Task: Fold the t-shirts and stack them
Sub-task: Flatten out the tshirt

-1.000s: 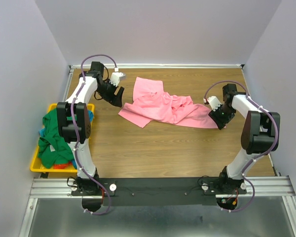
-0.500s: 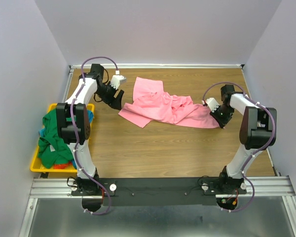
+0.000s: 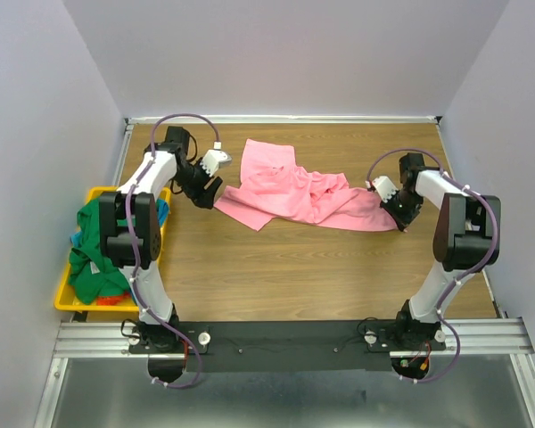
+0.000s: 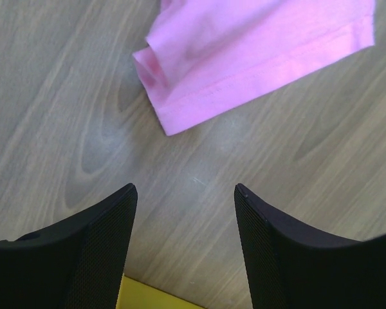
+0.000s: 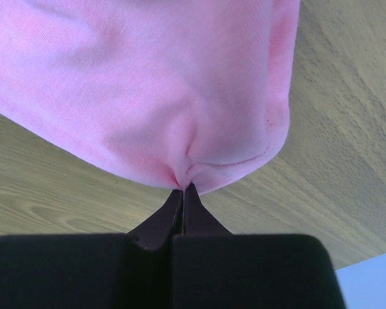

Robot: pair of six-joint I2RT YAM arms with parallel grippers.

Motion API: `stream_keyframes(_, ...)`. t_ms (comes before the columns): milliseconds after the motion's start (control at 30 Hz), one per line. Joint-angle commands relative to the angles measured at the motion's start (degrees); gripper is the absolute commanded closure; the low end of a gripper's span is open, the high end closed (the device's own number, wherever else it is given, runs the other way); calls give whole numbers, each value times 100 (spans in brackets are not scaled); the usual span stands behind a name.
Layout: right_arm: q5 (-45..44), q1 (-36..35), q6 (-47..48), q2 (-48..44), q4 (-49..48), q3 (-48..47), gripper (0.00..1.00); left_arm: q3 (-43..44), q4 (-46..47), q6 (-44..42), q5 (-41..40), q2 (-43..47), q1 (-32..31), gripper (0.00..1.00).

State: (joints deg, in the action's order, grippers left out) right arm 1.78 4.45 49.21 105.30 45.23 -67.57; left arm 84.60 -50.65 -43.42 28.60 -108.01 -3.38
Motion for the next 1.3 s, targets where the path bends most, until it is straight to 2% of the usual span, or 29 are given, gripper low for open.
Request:
stream_keyframes(0, 147, -14, -210, 105, -76, 280, 100, -66, 792, 464, -478, -203, -242, 32)
stream_keyframes(200, 165, -14, -342, 79, -41, 236, 100, -66, 1180, 949, -724, -493, -541, 37)
stream_keyframes(333, 147, -14, -395, 44, 3, 183, 100, -293, 1277, 731, -488, -301, -559, 44)
stream_keyframes(433, 138, -14, -395, 44, 73, 148, 99, -426, 1120, -85, -347, -11, -541, 43)
stream_keyframes(500, 121, -14, -395, 44, 108, 122, 99, -304, 804, -938, -215, 8, -515, 43)
stream_keyframes(600, 86, -14, -368, 70, 152, 69, 99, 3, -100, -1964, -197, -167, -471, 42)
stream_keyframes(700, 77, -14, -377, 114, 196, -10, 99, 110, -252, -2852, -153, -125, -427, 39)
stream_keyframes(1000, 59, -14, -430, 184, 267, -37, 100, 654, -858, -4314, -118, -564, -427, 37)
stream_keyframes(1267, 15, -14, -491, 193, 276, -11, 99, 690, -1131, -4921, -373, -836, -462, 41)
